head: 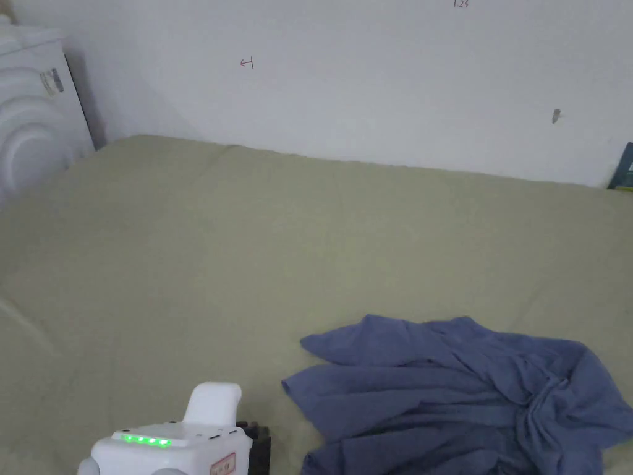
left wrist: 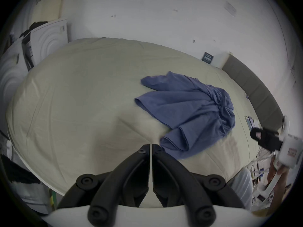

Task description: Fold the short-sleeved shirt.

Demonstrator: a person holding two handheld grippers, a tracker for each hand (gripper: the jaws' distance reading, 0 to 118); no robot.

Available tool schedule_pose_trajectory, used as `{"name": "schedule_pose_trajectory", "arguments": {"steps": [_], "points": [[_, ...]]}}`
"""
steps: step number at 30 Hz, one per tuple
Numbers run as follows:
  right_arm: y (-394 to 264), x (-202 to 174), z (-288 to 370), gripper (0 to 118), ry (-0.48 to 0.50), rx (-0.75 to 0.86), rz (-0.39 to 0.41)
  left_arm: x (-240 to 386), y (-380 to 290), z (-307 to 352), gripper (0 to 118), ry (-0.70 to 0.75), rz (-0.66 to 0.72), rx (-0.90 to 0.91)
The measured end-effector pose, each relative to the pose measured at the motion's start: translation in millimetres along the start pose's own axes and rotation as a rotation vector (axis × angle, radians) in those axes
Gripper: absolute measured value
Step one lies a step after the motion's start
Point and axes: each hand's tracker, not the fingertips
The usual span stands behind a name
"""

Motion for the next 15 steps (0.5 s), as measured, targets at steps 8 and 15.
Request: {"name": "schedule_pose_trajectory", "arguments": {"steps": [8, 15], "points": [[-3, 5, -16, 1, 0.005, -0.045, 0.017, 8, 63, -87, 117, -0.014, -0.069, -0.095], [-7, 20, -25, 1, -0.013, -0.084, -0.004, 24, 83, -164, 115, 0.077, -0.178, -0.178]]}}
